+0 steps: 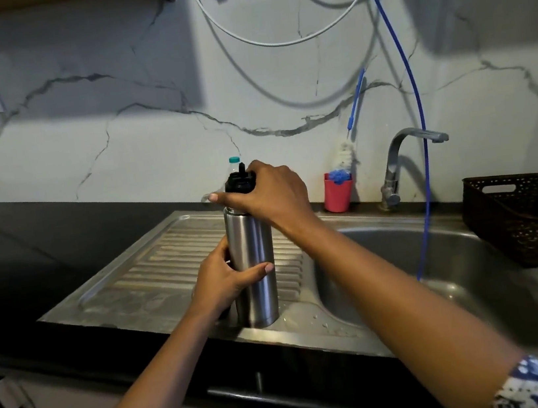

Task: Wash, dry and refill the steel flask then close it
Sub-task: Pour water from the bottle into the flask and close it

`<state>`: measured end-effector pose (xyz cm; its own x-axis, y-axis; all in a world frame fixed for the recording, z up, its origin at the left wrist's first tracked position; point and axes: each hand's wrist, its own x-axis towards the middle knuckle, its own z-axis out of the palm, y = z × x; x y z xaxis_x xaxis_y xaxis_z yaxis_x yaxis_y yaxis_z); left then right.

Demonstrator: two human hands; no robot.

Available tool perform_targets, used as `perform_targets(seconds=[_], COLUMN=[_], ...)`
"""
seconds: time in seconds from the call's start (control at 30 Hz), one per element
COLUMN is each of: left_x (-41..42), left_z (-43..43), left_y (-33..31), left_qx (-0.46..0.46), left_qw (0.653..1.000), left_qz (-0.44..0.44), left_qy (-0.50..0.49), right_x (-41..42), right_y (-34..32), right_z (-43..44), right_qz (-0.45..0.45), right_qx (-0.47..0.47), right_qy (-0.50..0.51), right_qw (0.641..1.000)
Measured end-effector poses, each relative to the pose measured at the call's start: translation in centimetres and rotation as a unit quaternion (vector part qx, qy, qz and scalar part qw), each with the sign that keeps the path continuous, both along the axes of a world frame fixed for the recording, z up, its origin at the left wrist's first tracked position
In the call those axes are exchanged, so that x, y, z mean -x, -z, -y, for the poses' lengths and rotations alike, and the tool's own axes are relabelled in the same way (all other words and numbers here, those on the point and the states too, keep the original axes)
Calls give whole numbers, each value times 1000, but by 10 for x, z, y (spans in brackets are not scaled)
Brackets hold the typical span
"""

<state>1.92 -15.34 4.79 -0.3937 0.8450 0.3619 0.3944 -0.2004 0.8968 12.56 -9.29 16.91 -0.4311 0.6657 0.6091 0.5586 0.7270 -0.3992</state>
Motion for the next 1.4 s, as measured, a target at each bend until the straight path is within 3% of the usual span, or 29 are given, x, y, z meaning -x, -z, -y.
perform_targets(seconds=[0.03,0.07,0.13,0.17,0.23,0.33,0.4,0.47,0.53,0.6,0.63,0.7,0.8,0.93,1.17,1.3,1.4], left_x=[1,3,5,5,6,4,0,-5,-9,-12,-13,-15,-11,-8,-7,-8,-9], left_z=[0,-1,-1,-1,-1,1,0,-1,-2,-1,0,-1,-3,-4,-3,-2,-1], left_y=[-1,-3,-5,-6,-7,-7,-5,-4,-5,-5,-6,-8,-8,-6,-8,-9,-9], left_qx=[10,19,35,40,41,33,28,20,21,22,23,34,38,41,50,46,46], left_qw=[1000,1000,999,999,999,999,1000,998,992,988,987,985,985,988,991,991,991], left_qz=[-3,-6,-6,-3,1,1,-11,-40,-90,-106,-111,-124,-129,-116,-97,-96,-98], left_qy=[8,15,25,28,28,18,-2,-43,-83,-109,-116,-115,-104,-93,-78,-79,-77], right_x=[-5,-12,-20,-18,-6,7,5,4,11,19,20,10,-26,-61,-37,-34,-27], right_y=[-7,-15,-22,-22,-18,-9,-3,1,7,13,14,9,-1,-16,-23,-17,-12], right_z=[-10,-20,-41,-51,-55,-50,-45,-32,-10,9,14,15,7,-15,-59,-55,-31], right_qz=[16,24,0,4,31,-24,-100,-174,-208,-193,-174,-128,-66,-116,-44,-81,-109], right_qx=[82,198,375,408,424,434,427,360,221,107,101,175,280,329,450,370,270], right_qy=[-78,-205,-421,-463,-502,-522,-495,-384,-180,-32,-19,-43,-146,-221,-389,-355,-253], right_qw=[993,958,826,787,753,734,750,832,936,975,979,975,946,911,803,855,923])
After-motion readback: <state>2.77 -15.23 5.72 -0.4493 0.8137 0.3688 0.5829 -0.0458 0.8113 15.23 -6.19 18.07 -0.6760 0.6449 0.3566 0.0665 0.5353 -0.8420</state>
